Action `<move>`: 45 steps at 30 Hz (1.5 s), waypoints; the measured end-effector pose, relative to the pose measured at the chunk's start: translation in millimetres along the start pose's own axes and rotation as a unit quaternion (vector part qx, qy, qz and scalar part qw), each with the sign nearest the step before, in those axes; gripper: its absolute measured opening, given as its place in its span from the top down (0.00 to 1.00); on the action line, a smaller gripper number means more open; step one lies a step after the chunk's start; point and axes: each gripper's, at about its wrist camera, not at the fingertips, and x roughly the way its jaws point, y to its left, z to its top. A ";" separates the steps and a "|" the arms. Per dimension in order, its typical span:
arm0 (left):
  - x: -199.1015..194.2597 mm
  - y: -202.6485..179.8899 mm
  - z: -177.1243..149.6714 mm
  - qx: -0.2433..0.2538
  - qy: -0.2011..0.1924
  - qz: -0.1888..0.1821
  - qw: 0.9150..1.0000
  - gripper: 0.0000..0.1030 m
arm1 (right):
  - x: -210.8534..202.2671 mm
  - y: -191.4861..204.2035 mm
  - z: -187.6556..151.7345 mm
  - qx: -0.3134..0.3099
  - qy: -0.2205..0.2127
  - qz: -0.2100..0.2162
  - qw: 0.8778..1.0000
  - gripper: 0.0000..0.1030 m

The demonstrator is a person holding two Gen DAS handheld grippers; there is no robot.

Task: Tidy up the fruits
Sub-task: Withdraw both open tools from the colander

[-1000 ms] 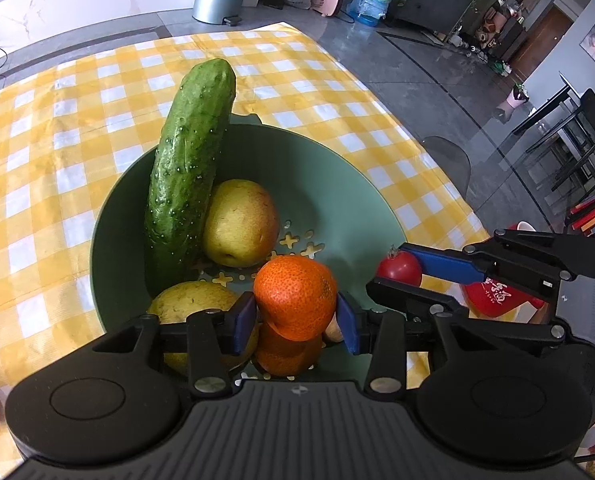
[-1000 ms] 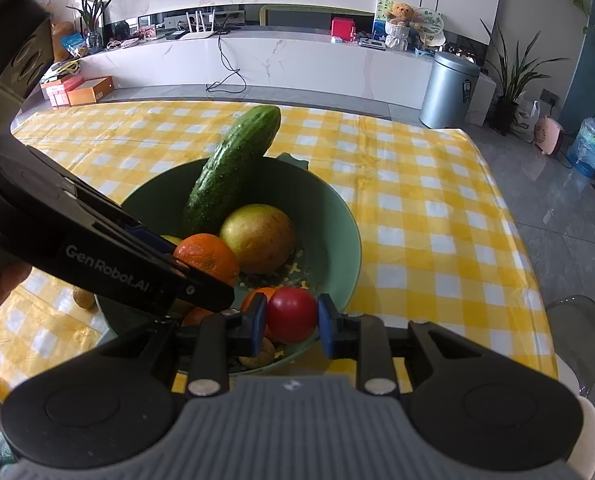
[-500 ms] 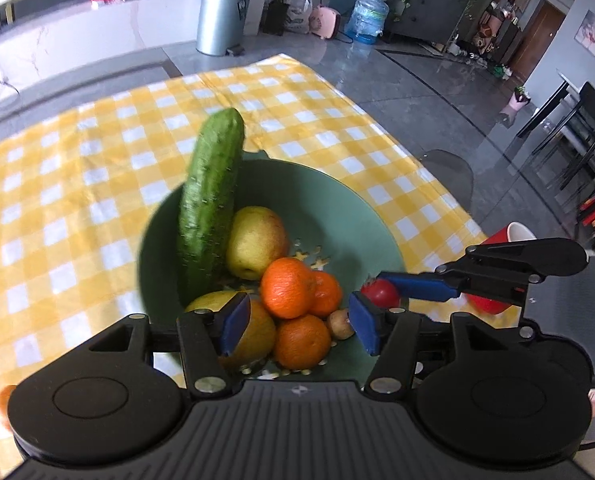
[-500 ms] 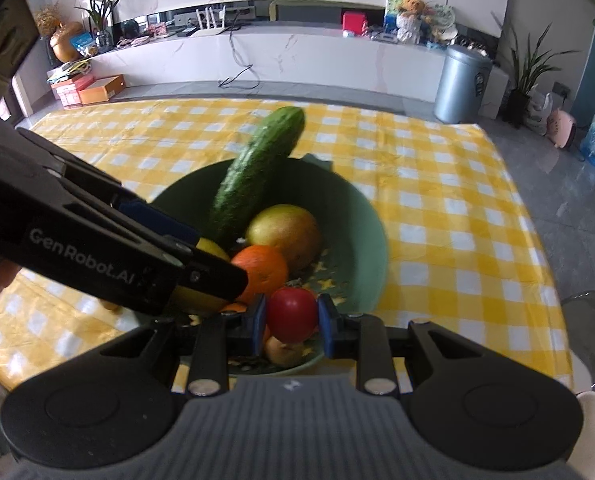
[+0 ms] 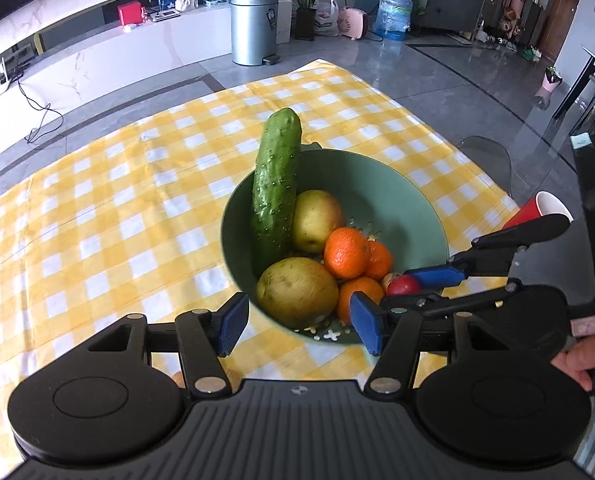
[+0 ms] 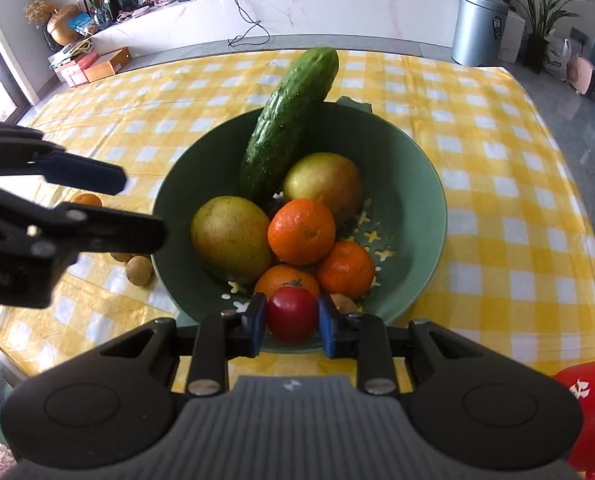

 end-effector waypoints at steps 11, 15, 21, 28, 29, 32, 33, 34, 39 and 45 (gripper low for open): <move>-21.3 11.2 -15.9 -0.014 -0.009 0.014 1.000 0.33 | -4.0 8.6 0.4 -0.008 -0.003 -0.017 1.000 0.67; -31.1 12.6 -20.6 -0.018 -0.016 0.016 1.000 0.33 | -12.4 11.1 1.1 -0.007 -0.016 -0.021 1.000 0.60; -47.8 15.7 -29.9 -0.020 -0.028 0.026 0.999 0.33 | -31.8 20.2 -0.6 -0.003 -0.045 -0.024 0.999 0.49; -71.5 28.3 -39.3 -0.046 -0.064 0.045 0.996 0.33 | -58.4 37.1 -6.8 0.013 -0.093 -0.020 0.995 0.36; -74.4 30.9 -40.5 -0.050 -0.068 0.045 0.995 0.33 | -61.7 40.1 -8.0 0.018 -0.100 -0.019 0.995 0.36; -81.6 36.4 -44.6 -0.054 -0.078 0.050 0.994 0.33 | -70.4 51.9 -12.1 0.029 -0.119 -0.015 0.992 0.29; -83.4 38.5 -46.1 -0.054 -0.080 0.052 0.994 0.33 | -72.8 56.1 -13.7 0.032 -0.125 -0.013 0.992 0.28; -84.9 39.8 -47.8 -0.053 -0.080 0.054 0.994 0.33 | -74.4 60.4 -15.3 0.034 -0.128 -0.011 0.991 0.28; -89.6 47.1 -59.5 -0.048 -0.077 0.060 0.994 0.32 | -71.9 84.9 -25.9 0.041 -0.133 0.006 0.990 0.26; -89.3 59.3 -74.3 -0.032 -0.061 0.070 0.995 0.32 | -52.3 116.4 -39.4 0.023 -0.111 0.014 0.993 0.26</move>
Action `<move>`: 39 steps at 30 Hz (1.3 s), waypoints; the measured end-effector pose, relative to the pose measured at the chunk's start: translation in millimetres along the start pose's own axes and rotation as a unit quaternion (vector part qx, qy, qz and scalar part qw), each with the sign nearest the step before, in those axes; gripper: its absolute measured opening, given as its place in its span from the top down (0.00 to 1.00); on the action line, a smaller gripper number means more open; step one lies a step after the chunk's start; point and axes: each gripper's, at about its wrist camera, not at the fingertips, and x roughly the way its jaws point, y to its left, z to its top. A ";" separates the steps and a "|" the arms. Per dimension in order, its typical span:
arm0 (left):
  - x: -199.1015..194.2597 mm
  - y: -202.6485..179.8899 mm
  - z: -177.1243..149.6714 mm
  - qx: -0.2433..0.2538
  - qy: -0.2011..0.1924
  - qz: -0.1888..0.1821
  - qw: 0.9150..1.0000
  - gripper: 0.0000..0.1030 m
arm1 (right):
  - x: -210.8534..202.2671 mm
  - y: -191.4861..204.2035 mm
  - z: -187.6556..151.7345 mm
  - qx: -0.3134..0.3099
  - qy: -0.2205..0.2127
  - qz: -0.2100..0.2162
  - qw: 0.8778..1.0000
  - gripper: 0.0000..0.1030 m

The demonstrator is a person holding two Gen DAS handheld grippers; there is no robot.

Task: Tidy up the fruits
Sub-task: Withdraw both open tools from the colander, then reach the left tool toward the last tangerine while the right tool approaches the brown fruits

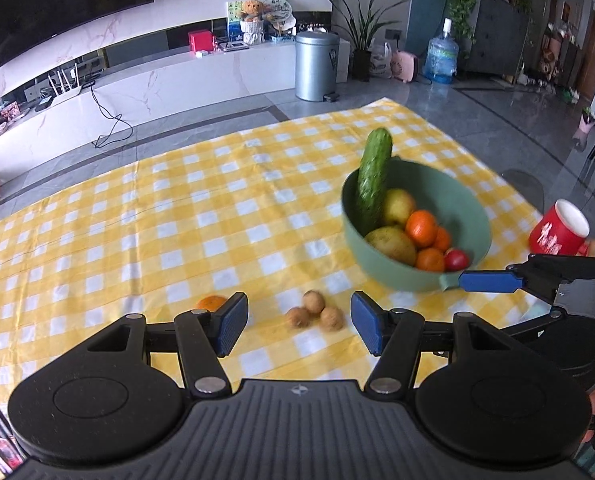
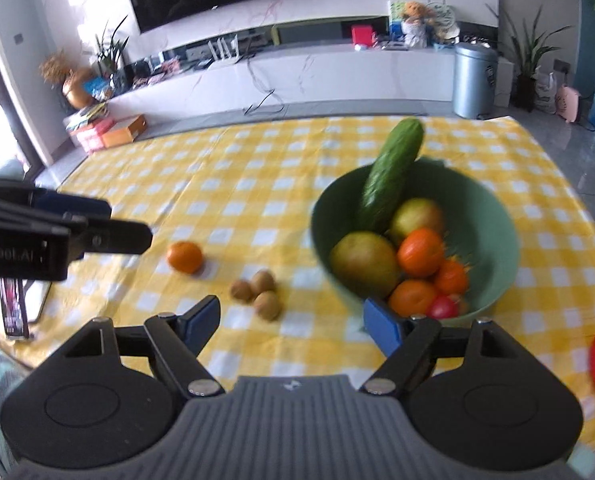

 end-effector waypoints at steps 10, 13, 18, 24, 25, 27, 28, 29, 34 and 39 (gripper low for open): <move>9.5 21.8 -13.0 -0.003 0.007 -0.001 1.000 0.32 | 19.3 23.5 -11.0 -0.027 -0.009 -0.010 1.000 0.25; 14.7 26.5 -13.4 -0.006 0.006 -0.006 1.000 0.32 | 28.9 28.2 -10.3 -0.038 -0.004 -0.024 0.999 0.23; 26.6 38.5 -14.7 -0.025 0.004 -0.015 1.000 0.32 | 44.9 34.1 -8.8 -0.048 0.011 -0.026 0.998 0.24; 44.4 49.8 -16.9 -0.035 0.019 -0.019 0.999 0.32 | 67.0 36.3 -6.8 -0.040 0.031 -0.024 0.998 0.30; 46.5 51.6 -17.1 -0.036 0.021 -0.019 0.999 0.32 | 70.4 36.2 -6.4 -0.039 0.034 -0.026 0.998 0.33; 51.6 55.8 -17.5 -0.039 0.025 -0.019 0.999 0.32 | 76.6 35.5 -5.6 -0.039 0.040 -0.029 0.998 0.38; 54.4 57.8 -17.7 -0.042 0.026 -0.019 0.999 0.32 | 79.1 34.6 -5.1 -0.038 0.042 -0.030 0.998 0.40; 57.1 60.1 -18.0 -0.045 0.028 -0.019 0.998 0.32 | 82.0 34.0 -5.0 -0.037 0.044 -0.030 0.998 0.40; 70.4 67.8 -19.3 -0.056 0.039 -0.024 0.997 0.32 | 94.4 31.7 -4.0 -0.038 0.052 -0.028 0.998 0.49; 80.1 71.5 -21.4 -0.058 0.041 -0.031 0.997 0.33 | 102.8 34.4 -3.6 -0.049 0.054 -0.017 0.997 0.55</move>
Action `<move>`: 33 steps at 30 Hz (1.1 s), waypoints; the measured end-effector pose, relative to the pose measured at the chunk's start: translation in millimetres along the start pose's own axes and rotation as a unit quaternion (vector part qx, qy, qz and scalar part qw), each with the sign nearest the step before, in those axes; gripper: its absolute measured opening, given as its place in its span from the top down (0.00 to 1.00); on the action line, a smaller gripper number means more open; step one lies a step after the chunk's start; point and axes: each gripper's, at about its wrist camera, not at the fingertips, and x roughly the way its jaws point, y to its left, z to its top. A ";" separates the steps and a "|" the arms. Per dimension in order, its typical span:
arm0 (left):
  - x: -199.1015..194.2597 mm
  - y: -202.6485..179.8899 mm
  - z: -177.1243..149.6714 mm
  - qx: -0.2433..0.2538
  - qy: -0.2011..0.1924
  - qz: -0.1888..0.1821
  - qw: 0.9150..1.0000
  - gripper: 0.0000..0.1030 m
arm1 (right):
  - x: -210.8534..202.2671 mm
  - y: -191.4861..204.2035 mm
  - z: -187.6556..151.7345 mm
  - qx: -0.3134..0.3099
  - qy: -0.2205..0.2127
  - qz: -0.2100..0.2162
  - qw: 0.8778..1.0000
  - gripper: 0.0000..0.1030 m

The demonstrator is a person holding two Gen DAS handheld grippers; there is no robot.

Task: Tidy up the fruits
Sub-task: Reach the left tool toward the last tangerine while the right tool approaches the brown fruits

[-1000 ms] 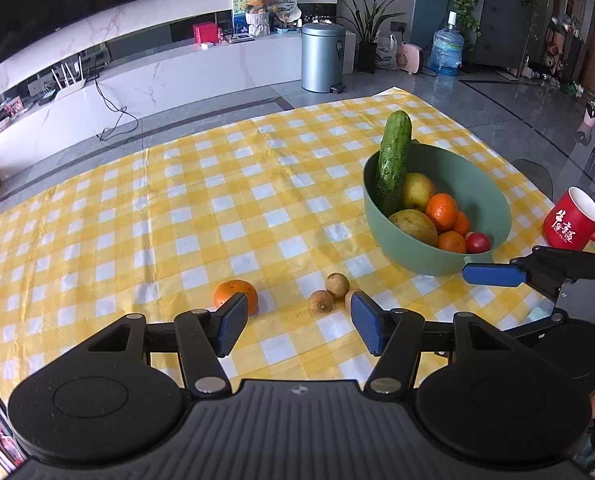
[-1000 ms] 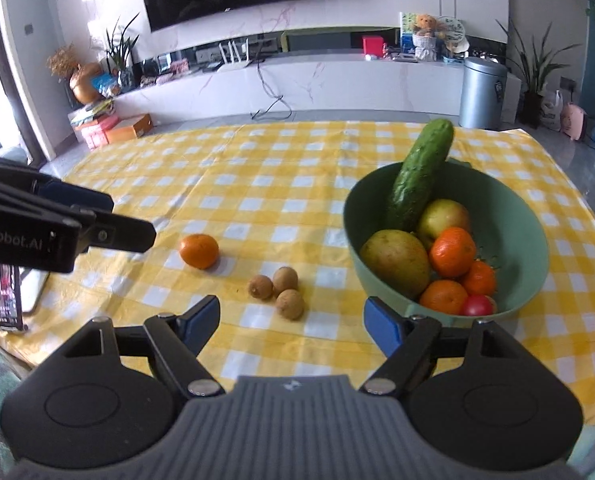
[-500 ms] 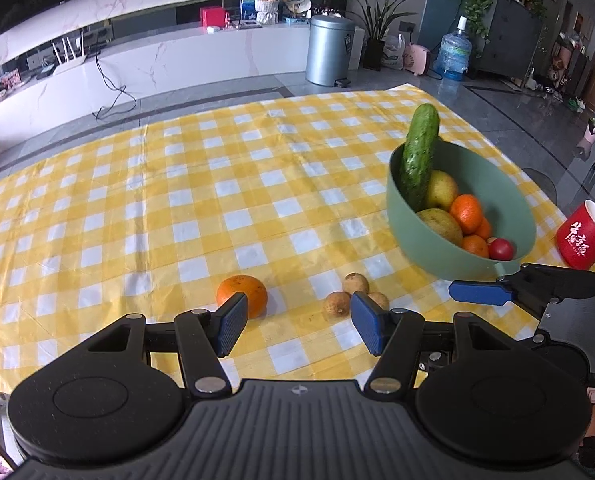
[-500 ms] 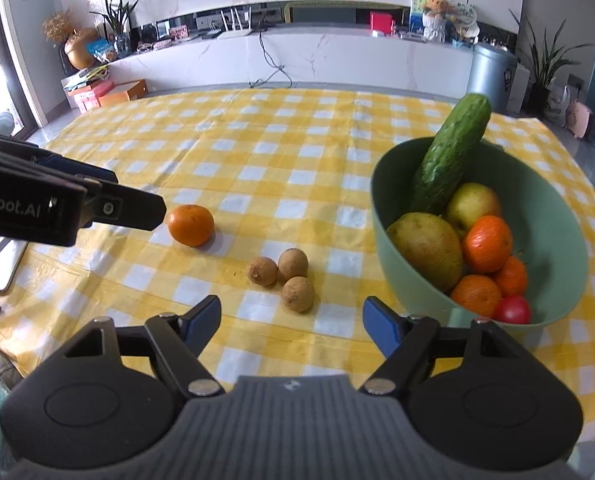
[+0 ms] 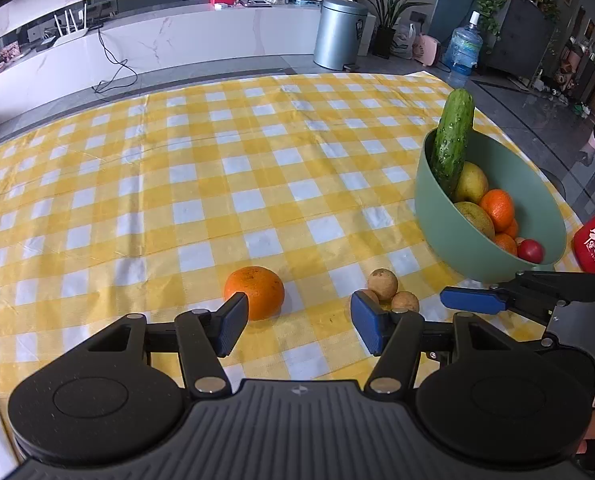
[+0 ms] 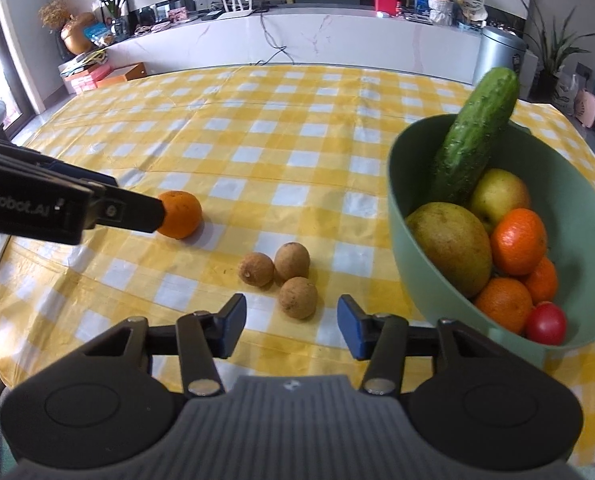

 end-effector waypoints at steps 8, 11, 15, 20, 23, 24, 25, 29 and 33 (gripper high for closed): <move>12.3 5.2 -1.5 -0.004 -0.007 -0.017 1.000 0.34 | 11.6 1.3 2.7 -0.010 0.004 0.009 1.000 0.62; 19.4 5.4 -2.9 0.004 -0.002 0.000 1.000 0.36 | 15.7 0.6 2.7 -0.010 0.010 0.010 1.000 0.64; 26.1 10.6 -5.2 0.002 -0.003 0.013 1.000 0.37 | 18.8 -1.3 1.9 -0.013 0.013 0.008 1.000 0.67; 38.7 18.6 -5.2 -0.008 0.006 0.016 1.000 0.37 | 24.7 -4.2 2.3 -0.011 0.019 0.005 1.000 0.73; 42.9 20.7 -5.2 -0.007 0.000 0.023 1.000 0.37 | 26.1 -5.9 2.1 -0.012 0.022 0.003 1.000 0.77; 44.2 21.5 -5.0 -0.007 0.000 0.024 1.000 0.37 | 26.7 -6.2 1.9 -0.013 0.023 0.003 1.000 0.78; 45.3 22.7 -4.8 -0.009 -0.001 0.024 1.000 0.37 | 27.1 -6.6 0.9 -0.013 0.024 0.003 1.000 0.78; 50.5 29.1 -4.5 -0.025 0.005 0.023 0.999 0.39 | 29.7 -6.7 0.1 -0.014 0.028 0.003 1.000 0.79; 53.4 30.3 -7.3 -0.031 0.008 0.023 0.999 0.40 | 30.3 -6.5 0.4 -0.015 0.027 0.004 1.000 0.79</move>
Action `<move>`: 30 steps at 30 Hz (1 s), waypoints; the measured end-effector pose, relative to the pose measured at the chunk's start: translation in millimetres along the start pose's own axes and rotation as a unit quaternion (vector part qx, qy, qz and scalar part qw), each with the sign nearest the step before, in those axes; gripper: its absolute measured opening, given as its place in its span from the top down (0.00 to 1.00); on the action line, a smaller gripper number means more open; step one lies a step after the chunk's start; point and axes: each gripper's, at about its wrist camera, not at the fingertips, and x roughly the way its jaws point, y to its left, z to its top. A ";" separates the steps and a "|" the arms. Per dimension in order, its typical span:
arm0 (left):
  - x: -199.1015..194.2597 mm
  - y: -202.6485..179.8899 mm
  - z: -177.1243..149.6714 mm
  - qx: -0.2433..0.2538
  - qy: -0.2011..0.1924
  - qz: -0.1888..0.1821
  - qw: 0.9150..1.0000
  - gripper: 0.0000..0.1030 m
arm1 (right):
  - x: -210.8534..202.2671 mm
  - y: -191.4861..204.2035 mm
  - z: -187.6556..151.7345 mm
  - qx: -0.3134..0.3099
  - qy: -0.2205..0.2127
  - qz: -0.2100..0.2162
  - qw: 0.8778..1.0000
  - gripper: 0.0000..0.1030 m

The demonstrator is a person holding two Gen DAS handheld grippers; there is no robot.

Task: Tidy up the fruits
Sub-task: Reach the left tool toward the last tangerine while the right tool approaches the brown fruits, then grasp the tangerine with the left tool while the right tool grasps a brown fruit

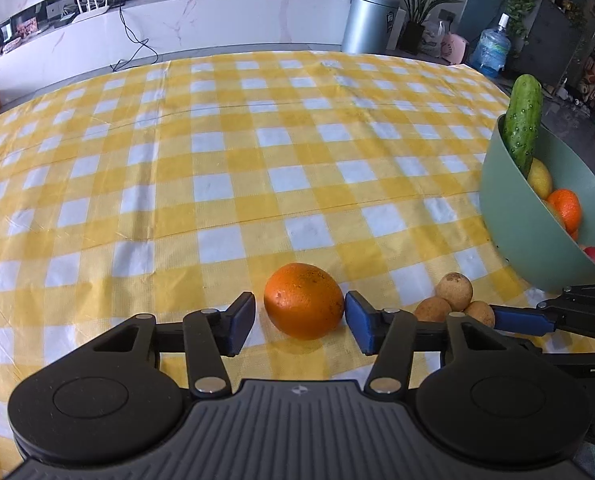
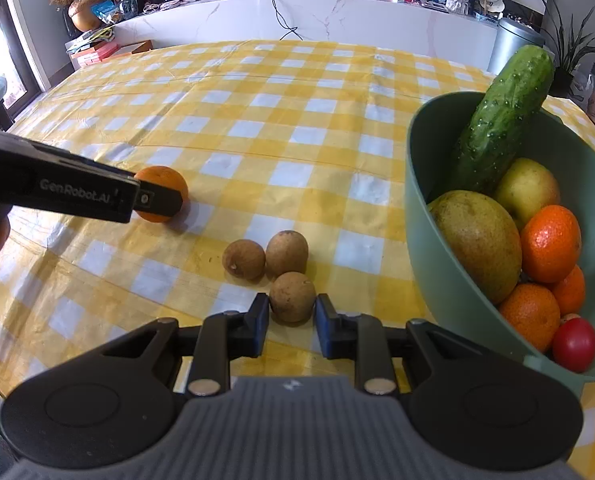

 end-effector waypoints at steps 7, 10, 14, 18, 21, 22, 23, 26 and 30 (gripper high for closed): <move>6.1 -3.1 0.4 -0.011 0.004 0.000 1.000 0.47 | 1.8 1.1 1.7 -0.006 0.000 -0.002 1.000 0.79; 5.7 -4.5 0.4 -0.013 0.003 0.000 1.000 0.51 | 0.1 1.5 0.8 -0.006 0.000 -0.004 1.000 0.79; 0.8 -5.6 -0.8 -0.018 0.004 0.011 1.000 0.52 | -4.8 2.5 -1.7 -0.008 -0.002 -0.004 1.000 0.79; -12.7 -11.4 -1.5 -0.012 -0.005 0.015 1.000 0.52 | -10.0 4.8 -1.6 -0.009 -0.007 -0.002 1.000 0.79; -25.9 -17.7 -1.5 -0.008 -0.015 0.013 1.000 0.52 | -14.9 7.2 -2.1 -0.014 -0.011 0.001 1.000 0.79; -30.9 -20.1 -1.5 -0.008 -0.019 0.012 1.000 0.52 | -17.3 7.9 -2.4 -0.016 -0.013 0.002 1.000 0.79; -35.8 -22.4 -1.7 -0.006 -0.023 0.012 1.000 0.52 | -20.2 8.5 -2.9 -0.017 -0.015 0.002 1.000 0.79; -50.5 -29.8 -1.3 -0.001 -0.035 0.009 0.999 0.52 | -30.3 8.8 -3.6 -0.022 -0.025 0.003 0.999 0.79; -67.0 -43.3 1.2 0.004 -0.048 0.005 0.999 0.52 | -46.8 7.8 -3.8 -0.024 -0.042 0.007 0.999 0.79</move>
